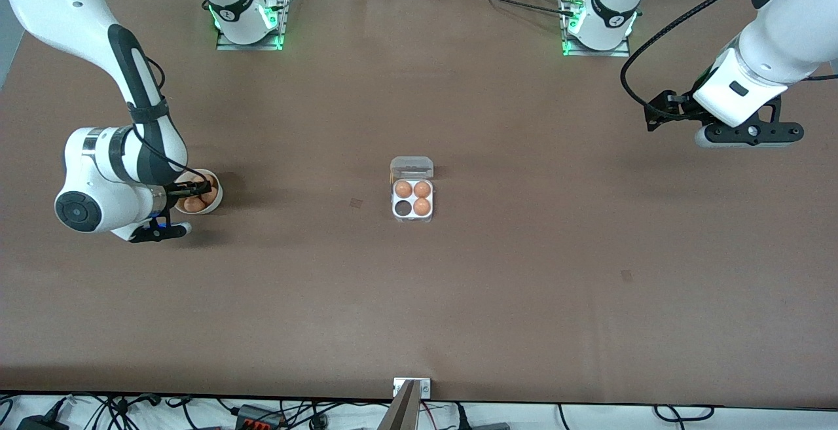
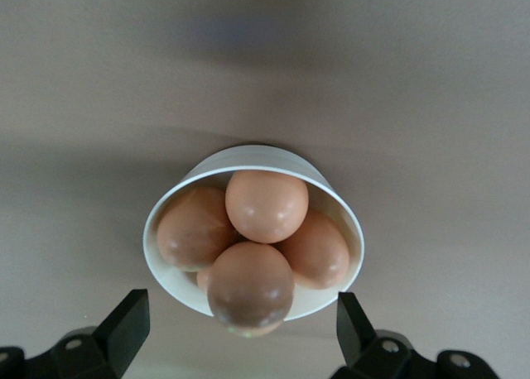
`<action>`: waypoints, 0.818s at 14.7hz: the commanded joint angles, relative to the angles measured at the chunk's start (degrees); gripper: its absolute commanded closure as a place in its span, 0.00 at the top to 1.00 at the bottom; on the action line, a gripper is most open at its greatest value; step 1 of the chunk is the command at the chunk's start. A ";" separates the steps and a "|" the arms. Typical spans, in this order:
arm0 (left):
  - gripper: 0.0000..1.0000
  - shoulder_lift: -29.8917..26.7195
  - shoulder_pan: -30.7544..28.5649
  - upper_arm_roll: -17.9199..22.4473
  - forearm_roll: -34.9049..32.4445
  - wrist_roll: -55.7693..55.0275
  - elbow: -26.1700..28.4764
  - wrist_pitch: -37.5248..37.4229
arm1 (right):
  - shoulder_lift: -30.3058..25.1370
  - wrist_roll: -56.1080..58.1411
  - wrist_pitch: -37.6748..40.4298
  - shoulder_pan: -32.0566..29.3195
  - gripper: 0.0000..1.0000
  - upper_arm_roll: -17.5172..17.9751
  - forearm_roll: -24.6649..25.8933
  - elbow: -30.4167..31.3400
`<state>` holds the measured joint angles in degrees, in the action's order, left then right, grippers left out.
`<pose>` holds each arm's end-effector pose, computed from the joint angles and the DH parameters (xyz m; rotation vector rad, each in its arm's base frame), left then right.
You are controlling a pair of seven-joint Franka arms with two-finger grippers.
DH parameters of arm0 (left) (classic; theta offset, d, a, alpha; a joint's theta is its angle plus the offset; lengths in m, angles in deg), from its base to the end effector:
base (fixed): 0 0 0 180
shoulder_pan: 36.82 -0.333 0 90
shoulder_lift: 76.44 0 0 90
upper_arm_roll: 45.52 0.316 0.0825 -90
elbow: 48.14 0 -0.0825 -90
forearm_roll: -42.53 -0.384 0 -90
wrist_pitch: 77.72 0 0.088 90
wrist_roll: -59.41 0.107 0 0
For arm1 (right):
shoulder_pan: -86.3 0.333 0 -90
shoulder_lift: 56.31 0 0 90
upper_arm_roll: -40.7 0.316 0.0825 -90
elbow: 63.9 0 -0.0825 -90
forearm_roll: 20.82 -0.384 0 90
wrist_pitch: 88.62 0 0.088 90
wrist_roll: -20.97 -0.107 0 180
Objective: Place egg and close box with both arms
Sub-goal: 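Move the right gripper over the egg bowl and lower it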
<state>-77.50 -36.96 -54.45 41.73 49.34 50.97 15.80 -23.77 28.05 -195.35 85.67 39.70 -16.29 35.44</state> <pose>0.5414 -0.0829 0.5647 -3.1097 -0.0328 0.1174 0.6145 -0.0229 0.2261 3.0134 0.2044 -0.6810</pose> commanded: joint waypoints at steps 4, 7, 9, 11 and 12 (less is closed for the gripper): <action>1.00 0.44 -0.38 0.04 1.24 1.29 -1.20 -0.98 | -0.28 1.36 -1.54 -0.25 0.90 -0.05 -0.48 1.56; 1.00 0.44 -0.38 0.04 1.24 1.29 -1.20 -0.98 | 0.60 1.80 -2.60 -0.51 0.84 0.04 -0.39 1.47; 1.00 0.44 -0.38 -0.04 1.24 1.29 -1.20 -0.98 | 0.60 2.50 -2.51 -0.60 0.75 -0.05 -0.48 1.47; 1.00 0.44 -0.38 -0.04 1.24 1.29 -1.20 -0.98 | 0.69 2.59 -2.34 -0.60 0.69 -0.05 -0.39 1.47; 1.00 0.44 -0.38 -0.04 1.24 1.29 -1.20 -0.98 | 0.69 2.85 -2.07 -0.77 0.69 -0.14 -0.39 1.47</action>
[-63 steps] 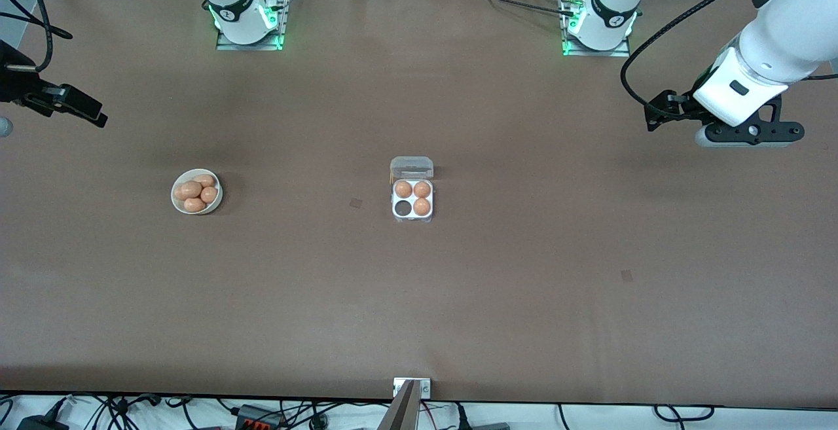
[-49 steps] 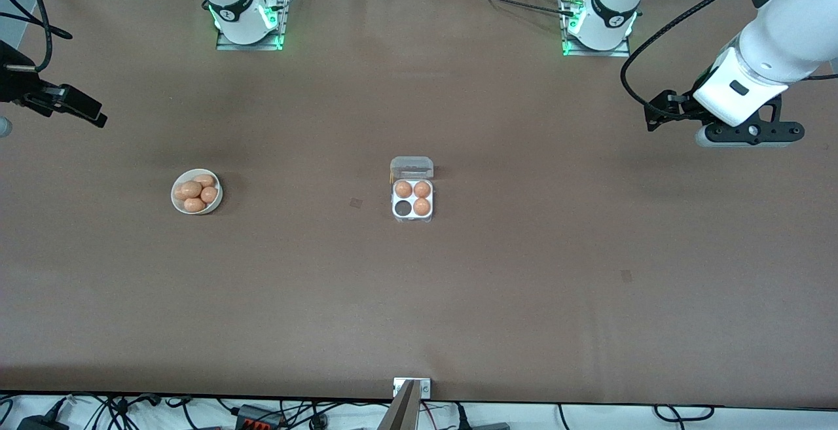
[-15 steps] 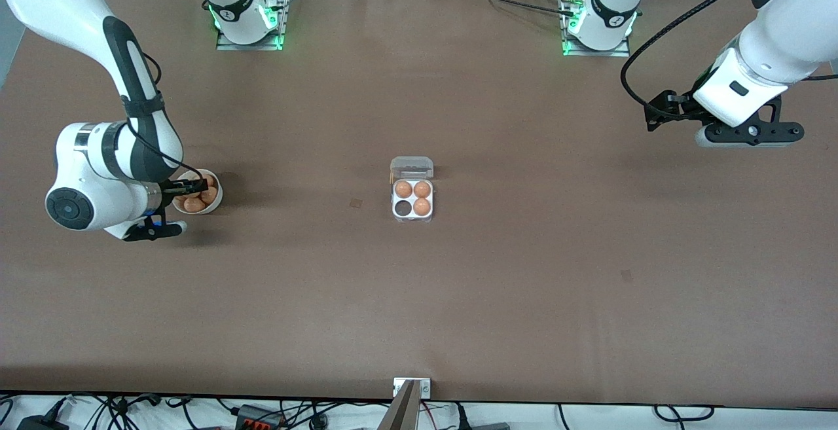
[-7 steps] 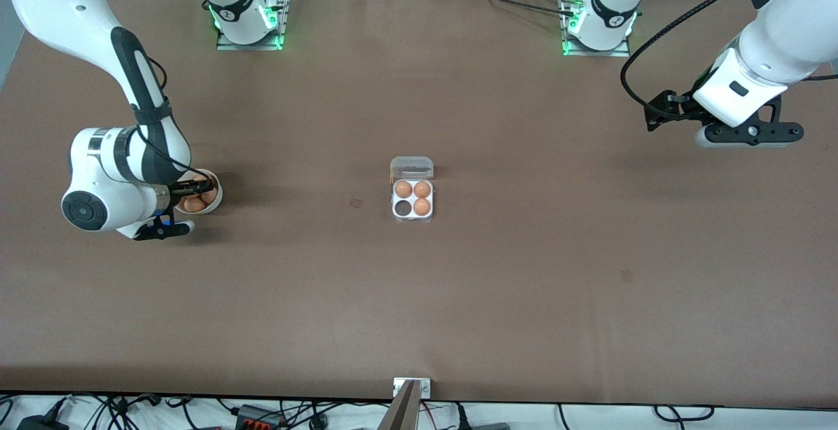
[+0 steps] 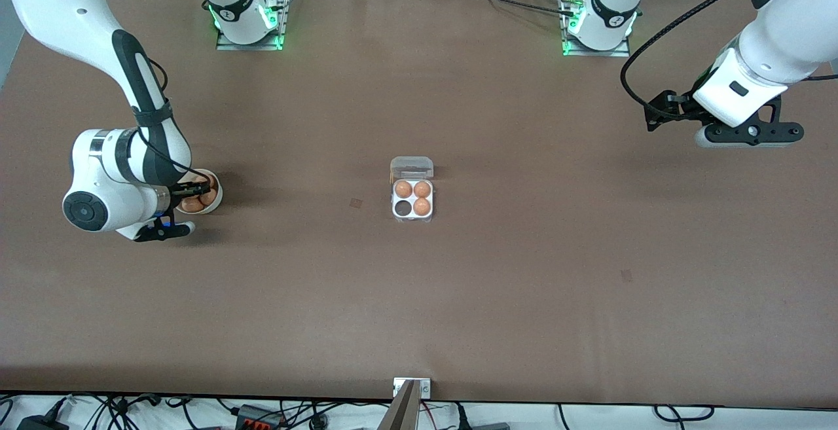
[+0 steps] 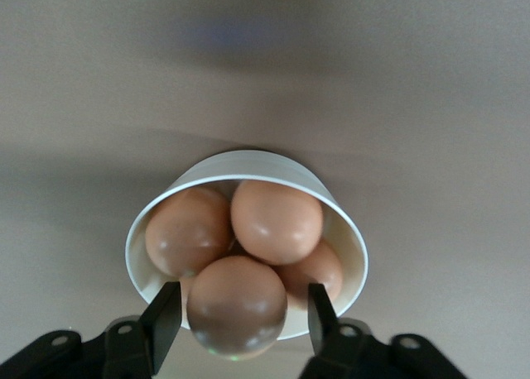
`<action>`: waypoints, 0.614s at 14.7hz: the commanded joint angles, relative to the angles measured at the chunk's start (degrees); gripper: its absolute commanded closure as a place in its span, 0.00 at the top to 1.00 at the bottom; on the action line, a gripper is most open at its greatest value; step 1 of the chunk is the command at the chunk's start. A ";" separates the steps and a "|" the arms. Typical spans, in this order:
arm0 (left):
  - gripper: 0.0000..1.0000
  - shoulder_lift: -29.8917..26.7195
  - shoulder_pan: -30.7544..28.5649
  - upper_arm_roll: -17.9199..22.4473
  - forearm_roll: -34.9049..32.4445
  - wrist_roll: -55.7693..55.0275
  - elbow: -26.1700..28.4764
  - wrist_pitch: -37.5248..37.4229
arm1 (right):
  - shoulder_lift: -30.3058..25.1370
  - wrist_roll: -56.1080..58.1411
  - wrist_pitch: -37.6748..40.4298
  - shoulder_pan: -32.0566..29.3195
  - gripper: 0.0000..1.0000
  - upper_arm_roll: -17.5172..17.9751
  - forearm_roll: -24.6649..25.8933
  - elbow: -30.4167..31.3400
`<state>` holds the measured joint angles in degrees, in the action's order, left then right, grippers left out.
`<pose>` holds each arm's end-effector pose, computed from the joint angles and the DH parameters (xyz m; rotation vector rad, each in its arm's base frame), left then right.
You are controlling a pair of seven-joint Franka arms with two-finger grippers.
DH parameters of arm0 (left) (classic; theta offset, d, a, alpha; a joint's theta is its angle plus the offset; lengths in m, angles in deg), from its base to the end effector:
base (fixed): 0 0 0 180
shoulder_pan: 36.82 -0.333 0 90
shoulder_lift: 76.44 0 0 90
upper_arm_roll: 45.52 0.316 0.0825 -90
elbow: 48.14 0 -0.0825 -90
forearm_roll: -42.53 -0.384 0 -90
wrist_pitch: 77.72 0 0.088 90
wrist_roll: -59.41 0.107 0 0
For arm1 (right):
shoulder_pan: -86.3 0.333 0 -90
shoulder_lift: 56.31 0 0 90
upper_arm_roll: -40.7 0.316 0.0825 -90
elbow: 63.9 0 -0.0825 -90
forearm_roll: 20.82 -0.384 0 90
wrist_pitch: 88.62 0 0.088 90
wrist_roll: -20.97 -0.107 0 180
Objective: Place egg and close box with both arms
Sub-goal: 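Grasp one brown egg from the bowl with the right gripper and lift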
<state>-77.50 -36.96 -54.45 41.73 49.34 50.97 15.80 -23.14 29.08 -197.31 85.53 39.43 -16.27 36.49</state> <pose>0.5414 -0.0829 0.5647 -3.1097 -0.0328 0.1174 0.6115 -0.0268 0.2138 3.0165 0.2250 -0.6754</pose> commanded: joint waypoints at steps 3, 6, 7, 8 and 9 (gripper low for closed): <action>1.00 0.44 -0.38 -0.04 1.24 1.28 -1.20 -0.97 | 0.05 3.67 -0.20 -1.25 0.66 0.13 -0.42 0.42; 1.00 0.44 -0.38 -0.04 1.24 1.28 -1.20 -0.97 | -0.13 3.67 0.06 -0.99 0.54 0.04 -0.41 0.07; 1.00 0.44 -0.38 -0.04 1.24 1.28 -1.20 -0.97 | -0.13 3.59 0.06 -0.82 0.50 0.12 -0.41 -0.02; 1.00 0.44 -0.38 -0.04 1.24 1.28 -1.20 -0.97 | -0.04 3.59 -0.02 -0.90 0.43 0.13 -0.50 -0.02; 1.00 0.44 -0.38 -0.04 1.24 1.28 -1.20 -0.97 | -0.04 3.59 0.06 -0.82 0.40 0.13 -0.50 -0.02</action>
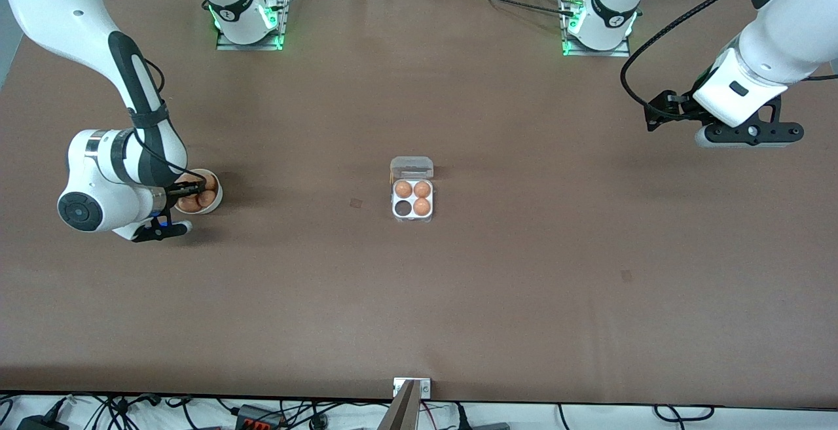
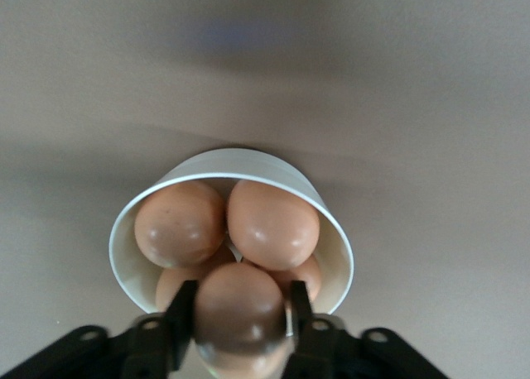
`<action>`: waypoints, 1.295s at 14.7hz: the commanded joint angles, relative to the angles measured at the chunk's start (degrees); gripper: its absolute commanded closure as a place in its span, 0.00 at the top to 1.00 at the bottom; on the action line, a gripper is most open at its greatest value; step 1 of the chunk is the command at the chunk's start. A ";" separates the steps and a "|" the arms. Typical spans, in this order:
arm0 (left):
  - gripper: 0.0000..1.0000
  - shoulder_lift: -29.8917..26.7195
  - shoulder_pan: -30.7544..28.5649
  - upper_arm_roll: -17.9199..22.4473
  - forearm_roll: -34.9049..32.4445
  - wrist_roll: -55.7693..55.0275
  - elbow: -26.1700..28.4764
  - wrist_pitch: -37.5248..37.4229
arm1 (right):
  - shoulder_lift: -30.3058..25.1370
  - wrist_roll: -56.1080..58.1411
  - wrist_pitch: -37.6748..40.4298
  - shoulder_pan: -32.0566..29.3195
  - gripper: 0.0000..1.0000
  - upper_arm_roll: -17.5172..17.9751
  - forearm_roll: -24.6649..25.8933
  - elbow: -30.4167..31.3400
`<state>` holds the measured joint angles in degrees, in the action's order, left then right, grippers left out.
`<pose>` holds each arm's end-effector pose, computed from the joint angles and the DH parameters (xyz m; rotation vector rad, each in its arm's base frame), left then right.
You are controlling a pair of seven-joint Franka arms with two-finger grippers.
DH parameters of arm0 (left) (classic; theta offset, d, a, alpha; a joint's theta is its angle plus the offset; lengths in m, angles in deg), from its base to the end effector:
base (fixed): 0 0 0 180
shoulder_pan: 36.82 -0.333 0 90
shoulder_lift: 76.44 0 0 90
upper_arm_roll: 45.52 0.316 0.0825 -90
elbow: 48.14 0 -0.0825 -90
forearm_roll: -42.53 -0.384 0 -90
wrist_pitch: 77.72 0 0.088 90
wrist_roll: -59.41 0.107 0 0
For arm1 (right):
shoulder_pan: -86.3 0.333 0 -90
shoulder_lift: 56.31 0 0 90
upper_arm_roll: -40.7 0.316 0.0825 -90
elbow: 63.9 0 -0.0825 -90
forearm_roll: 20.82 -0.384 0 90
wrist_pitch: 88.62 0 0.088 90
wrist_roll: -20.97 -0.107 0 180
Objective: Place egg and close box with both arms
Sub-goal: 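Grasp one brown egg from the bowl with the right gripper and lift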
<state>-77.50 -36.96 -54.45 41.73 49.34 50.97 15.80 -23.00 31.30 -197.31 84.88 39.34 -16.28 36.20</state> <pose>0.5414 -0.0829 0.5647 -3.1097 -0.0328 0.1174 0.6126 -0.0347 0.2142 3.0238 0.2648 -0.6752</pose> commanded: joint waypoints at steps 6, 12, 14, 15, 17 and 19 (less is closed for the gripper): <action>1.00 0.44 -0.38 -0.04 1.24 1.28 -1.20 -0.97 | -0.35 1.37 0.33 0.01 0.30 0.39 -0.50 -0.86; 1.00 0.44 -0.38 0.05 1.24 1.28 -1.20 -0.97 | -0.70 0.14 13.41 0.37 0.30 4.33 -1.11 -13.15; 1.00 0.44 -0.38 0.05 1.24 1.28 -1.20 -0.97 | -1.57 0.14 13.95 0.28 0.31 8.11 -1.20 -15.80; 1.00 0.44 -0.38 0.05 1.24 1.28 -1.20 -0.97 | -1.75 -0.04 13.86 0.37 0.31 9.78 -1.20 -16.60; 1.00 0.44 -0.38 0.05 1.24 1.28 -1.20 -0.97 | -1.75 -3.36 13.34 0.28 0.31 14.69 -1.29 -18.35; 1.00 0.44 -0.38 0.05 1.24 1.28 -1.20 -0.97 | -1.67 -6.80 10.37 0.54 0.36 20.32 -1.20 -19.33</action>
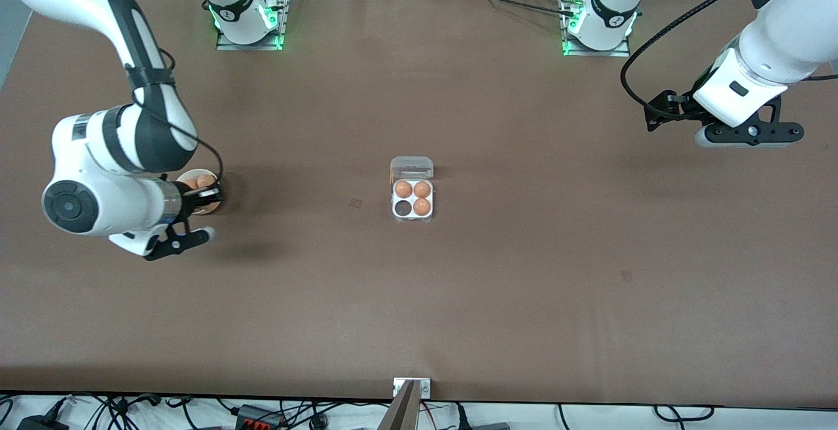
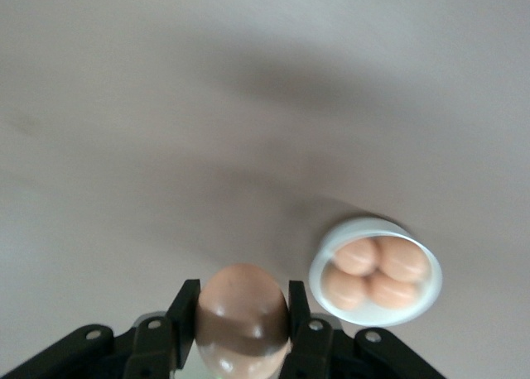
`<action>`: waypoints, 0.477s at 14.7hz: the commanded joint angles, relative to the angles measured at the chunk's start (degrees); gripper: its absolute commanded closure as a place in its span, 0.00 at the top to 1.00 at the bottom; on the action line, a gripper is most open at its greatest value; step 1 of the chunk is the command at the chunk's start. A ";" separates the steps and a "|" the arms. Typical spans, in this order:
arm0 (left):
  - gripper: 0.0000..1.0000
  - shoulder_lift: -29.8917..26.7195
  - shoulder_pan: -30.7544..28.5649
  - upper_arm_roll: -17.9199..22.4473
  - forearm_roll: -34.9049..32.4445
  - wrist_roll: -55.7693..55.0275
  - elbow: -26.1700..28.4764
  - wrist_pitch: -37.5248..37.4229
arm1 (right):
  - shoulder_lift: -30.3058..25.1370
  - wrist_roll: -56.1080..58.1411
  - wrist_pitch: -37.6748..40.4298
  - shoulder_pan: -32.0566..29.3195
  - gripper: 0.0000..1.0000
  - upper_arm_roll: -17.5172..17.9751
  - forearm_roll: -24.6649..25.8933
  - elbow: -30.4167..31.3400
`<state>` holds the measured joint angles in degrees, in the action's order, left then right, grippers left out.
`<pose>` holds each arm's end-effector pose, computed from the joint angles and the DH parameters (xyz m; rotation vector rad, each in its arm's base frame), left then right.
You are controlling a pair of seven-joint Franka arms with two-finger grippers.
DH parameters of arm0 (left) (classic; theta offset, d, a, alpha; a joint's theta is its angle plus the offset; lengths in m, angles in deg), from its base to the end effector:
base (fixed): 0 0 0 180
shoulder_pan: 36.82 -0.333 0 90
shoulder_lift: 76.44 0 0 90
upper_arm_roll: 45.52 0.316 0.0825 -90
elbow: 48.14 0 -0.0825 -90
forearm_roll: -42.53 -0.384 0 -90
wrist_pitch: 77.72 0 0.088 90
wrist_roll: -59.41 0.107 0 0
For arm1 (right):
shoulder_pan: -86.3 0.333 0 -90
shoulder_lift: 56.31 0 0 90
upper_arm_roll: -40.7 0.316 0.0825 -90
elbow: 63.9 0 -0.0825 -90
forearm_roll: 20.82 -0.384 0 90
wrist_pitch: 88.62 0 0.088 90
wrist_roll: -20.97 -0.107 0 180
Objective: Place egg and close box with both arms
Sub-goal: 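Carry the egg with the right gripper over the empty egg cup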
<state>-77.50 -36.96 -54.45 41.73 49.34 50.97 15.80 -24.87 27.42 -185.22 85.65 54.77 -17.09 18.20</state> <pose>0.5414 -0.0829 0.5647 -3.1097 -0.0328 0.1174 0.6616 0.1234 0.3621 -3.0141 -0.5276 0.4359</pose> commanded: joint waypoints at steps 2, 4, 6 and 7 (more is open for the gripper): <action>1.00 0.44 -0.47 0.04 1.24 1.28 -1.20 -0.97 | 0.46 -3.02 -6.91 2.13 0.32 5.97 -0.56 -1.33; 1.00 0.44 -0.38 0.04 1.24 1.28 -1.20 -0.97 | 0.81 -3.11 -12.26 5.47 0.29 5.97 -0.56 -0.98; 1.00 0.44 -0.47 0.04 1.24 1.28 -1.20 -0.97 | 3.00 -3.11 -20.69 8.63 0.29 6.06 -0.64 -0.63; 1.00 0.44 -0.47 0.04 1.24 1.28 -1.20 -0.97 | 4.58 -3.11 -25.43 10.30 0.30 6.14 -0.82 -0.45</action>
<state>-77.49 -36.97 -54.42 41.73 49.34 50.97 15.80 -23.14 24.73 -203.65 93.34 60.83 -17.22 17.94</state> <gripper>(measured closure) 0.000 0.529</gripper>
